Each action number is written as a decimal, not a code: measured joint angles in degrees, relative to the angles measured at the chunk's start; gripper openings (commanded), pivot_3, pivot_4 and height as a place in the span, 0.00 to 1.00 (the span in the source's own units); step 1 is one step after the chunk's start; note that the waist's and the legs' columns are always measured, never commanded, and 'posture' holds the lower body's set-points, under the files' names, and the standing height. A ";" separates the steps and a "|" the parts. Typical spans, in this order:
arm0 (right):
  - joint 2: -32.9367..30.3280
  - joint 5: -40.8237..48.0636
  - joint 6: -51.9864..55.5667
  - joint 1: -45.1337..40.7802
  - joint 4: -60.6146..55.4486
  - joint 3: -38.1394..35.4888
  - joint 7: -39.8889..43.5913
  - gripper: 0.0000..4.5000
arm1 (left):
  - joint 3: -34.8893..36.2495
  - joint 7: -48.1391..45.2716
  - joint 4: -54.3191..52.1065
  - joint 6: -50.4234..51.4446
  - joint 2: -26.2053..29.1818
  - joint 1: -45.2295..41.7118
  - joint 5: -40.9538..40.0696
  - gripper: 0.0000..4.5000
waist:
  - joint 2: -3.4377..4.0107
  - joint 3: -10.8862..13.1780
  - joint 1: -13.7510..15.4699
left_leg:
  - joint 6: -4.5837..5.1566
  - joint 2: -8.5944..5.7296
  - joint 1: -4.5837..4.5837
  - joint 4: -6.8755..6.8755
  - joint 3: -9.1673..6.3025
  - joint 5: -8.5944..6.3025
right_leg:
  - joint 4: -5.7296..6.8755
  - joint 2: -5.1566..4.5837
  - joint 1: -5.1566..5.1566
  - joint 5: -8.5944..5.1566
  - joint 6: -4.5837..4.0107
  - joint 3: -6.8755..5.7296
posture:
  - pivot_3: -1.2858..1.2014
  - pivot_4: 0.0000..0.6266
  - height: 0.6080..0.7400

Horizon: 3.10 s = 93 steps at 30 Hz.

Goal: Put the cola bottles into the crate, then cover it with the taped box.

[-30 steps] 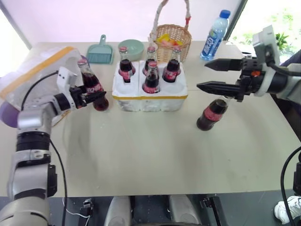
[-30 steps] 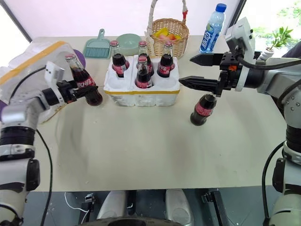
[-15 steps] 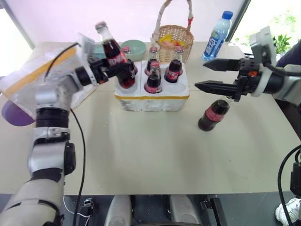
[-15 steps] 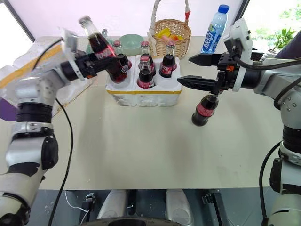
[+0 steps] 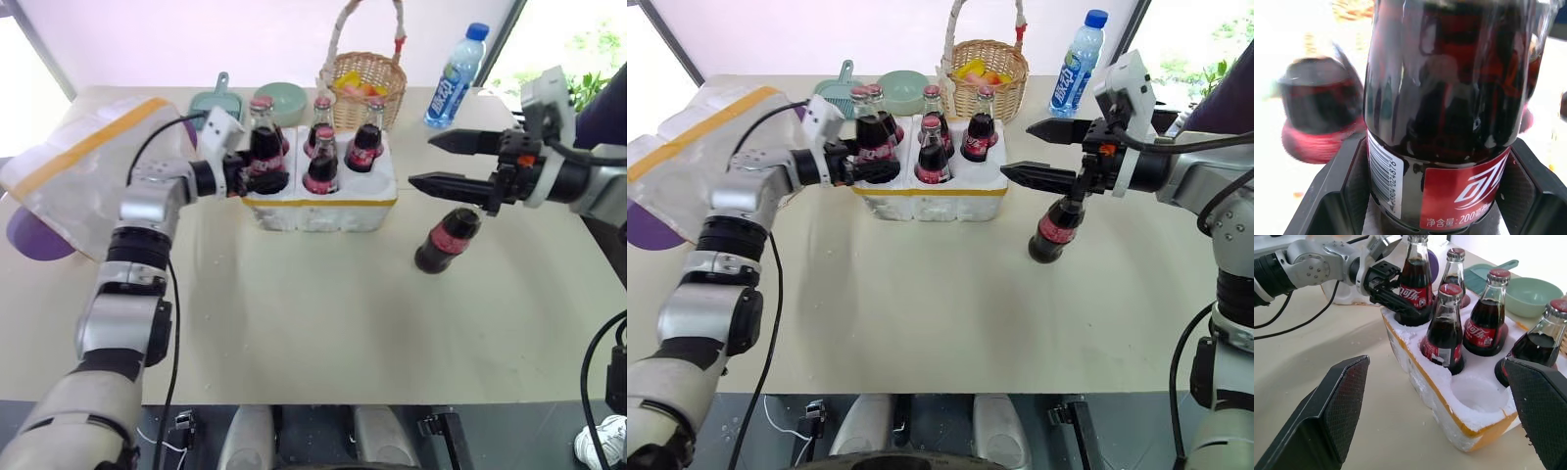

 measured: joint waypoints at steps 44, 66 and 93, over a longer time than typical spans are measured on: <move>11.47 -1.96 -3.91 52.47 -24.14 -25.57 -15.56 1.00 | -2.36 -14.78 -43.50 20.62 10.97 17.11 -18.76 0.99 | -0.05 -0.08 -0.33 | 0.04 0.08 1.08 -0.17 -0.03 0.02 | -0.39 0.12 1.15 -0.04 -0.02 0.07 | 0.52 0.24 1.00; 21.35 -6.16 -14.43 35.72 -6.42 -12.80 -21.67 1.00 | -2.42 -9.80 -41.45 19.84 7.23 15.35 -17.38 0.99 | -0.03 -0.07 -0.28 | 0.04 0.05 1.07 -0.20 -0.01 0.01 | -0.40 0.09 1.14 -0.03 -0.01 0.07 | 0.52 0.24 1.00; 20.05 0.23 -9.91 -0.80 5.76 -6.62 -21.55 0.62 | -0.69 -4.64 -40.21 19.49 6.34 15.43 -17.13 1.00 | 0.39 0.22 -1.72 | 0.06 0.06 1.00 -0.32 0.03 0.00 | -0.36 0.09 0.97 -0.02 0.00 0.13 | 0.52 0.24 1.00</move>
